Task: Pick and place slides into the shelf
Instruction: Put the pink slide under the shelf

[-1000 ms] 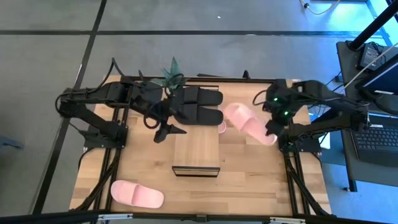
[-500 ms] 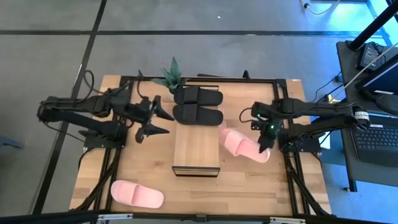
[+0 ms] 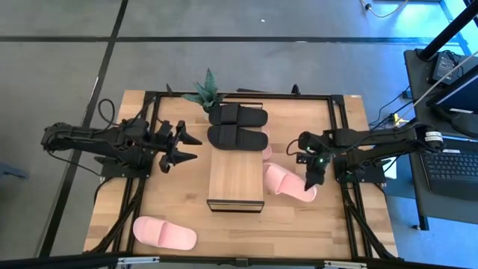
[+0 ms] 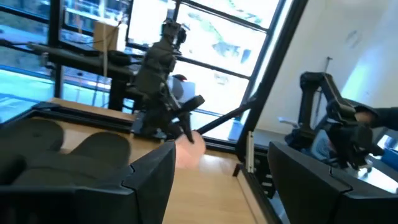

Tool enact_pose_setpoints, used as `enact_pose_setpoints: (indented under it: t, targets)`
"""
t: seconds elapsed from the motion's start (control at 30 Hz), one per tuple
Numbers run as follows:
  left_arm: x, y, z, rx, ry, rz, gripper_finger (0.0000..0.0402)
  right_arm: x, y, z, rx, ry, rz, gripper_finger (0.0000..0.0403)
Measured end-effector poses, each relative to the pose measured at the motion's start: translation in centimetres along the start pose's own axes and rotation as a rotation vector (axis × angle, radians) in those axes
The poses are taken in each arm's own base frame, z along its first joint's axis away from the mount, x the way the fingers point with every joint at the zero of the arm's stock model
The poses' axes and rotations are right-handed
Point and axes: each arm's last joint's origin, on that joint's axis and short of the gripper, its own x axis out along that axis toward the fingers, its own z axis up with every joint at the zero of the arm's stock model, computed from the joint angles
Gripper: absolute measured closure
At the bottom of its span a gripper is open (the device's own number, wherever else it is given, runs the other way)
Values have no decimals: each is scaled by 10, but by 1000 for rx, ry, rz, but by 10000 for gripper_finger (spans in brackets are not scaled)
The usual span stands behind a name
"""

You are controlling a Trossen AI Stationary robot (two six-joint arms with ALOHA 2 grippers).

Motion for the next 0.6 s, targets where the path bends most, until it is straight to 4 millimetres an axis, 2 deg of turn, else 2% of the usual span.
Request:
enact_pose_setpoints:
  t: [0.3,0.6]
  targets:
    - [-7,1,-2,3,-26,32,156,18,-16,-3,26,-33,32,330]
    - [-7,1,-3,3,-24,33,156,35,-32,7,39,-23,-40,330]
